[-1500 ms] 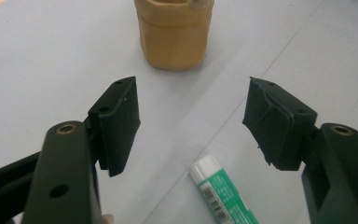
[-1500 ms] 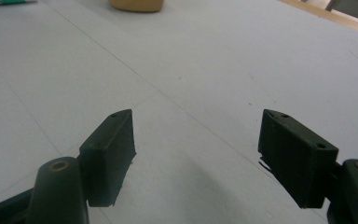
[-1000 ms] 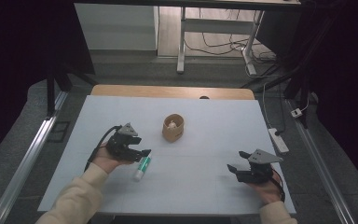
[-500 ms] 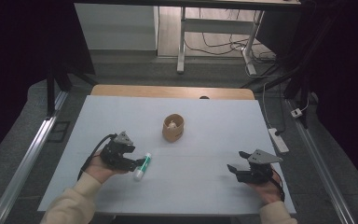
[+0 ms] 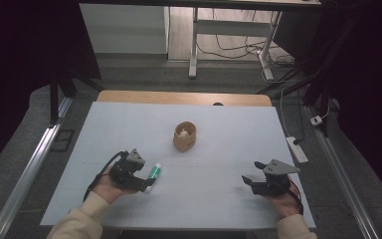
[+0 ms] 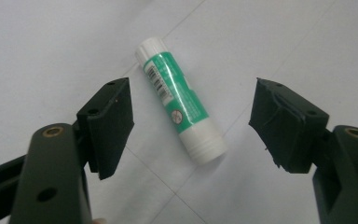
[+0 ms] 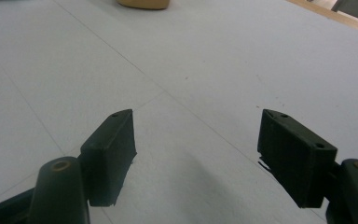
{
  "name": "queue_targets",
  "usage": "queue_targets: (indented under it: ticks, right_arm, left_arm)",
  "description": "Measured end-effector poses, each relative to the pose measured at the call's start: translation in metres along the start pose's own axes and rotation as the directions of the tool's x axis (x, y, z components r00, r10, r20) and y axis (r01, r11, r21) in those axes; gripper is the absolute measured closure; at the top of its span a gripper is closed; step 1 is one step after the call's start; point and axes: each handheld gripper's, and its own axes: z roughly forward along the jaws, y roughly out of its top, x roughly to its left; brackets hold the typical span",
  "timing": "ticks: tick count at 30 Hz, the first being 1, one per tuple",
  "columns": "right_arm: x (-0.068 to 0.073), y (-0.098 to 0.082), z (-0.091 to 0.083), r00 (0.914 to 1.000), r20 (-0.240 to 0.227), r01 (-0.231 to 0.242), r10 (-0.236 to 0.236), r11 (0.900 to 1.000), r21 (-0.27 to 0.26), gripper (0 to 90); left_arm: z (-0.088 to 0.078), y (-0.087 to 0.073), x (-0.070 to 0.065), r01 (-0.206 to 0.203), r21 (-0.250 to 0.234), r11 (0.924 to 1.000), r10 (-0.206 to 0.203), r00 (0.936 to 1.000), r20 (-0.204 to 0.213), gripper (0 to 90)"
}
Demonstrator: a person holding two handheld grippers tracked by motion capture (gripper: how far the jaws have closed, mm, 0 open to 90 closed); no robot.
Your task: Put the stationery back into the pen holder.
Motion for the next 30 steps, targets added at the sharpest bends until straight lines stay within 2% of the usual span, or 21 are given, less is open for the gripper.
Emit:
queue_targets:
  ticks: [7, 18, 22, 28, 30]
  right_arm:
    - [0.001, 0.0, 0.001, 1.0, -0.002, 0.008, -0.008, 1.0, 0.003, 26.9]
    - [0.001, 0.0, 0.002, 0.9999, -0.001, 0.012, -0.012, 1.0, 0.01, 26.9]
    - [0.001, 0.0, 0.002, 0.9999, -0.001, 0.012, -0.012, 1.0, 0.012, 26.9]
    - [0.001, -0.001, 0.003, 0.9997, 0.006, 0.022, -0.022, 1.0, 0.021, 26.9]
    - [0.001, -0.001, 0.003, 0.9997, 0.008, 0.022, -0.022, 1.0, 0.021, 27.0]
  left_arm:
    - [0.012, -0.001, -0.006, 0.0, 0.048, 0.9988, 0.001, 0.9997, -0.025, 27.9]
    - [0.032, 0.003, -0.011, 0.028, 0.118, 0.9927, -0.017, 0.9953, -0.095, 24.4]
    - [0.038, 0.002, -0.011, 0.046, 0.134, 0.9899, -0.031, 0.9937, -0.108, 26.8]
    - [0.044, 0.002, -0.013, 0.074, 0.163, 0.9839, -0.054, 0.9907, -0.125, 36.3]
    - [0.044, 0.0, -0.013, 0.075, 0.158, 0.9845, -0.056, 0.9908, -0.123, 39.3]
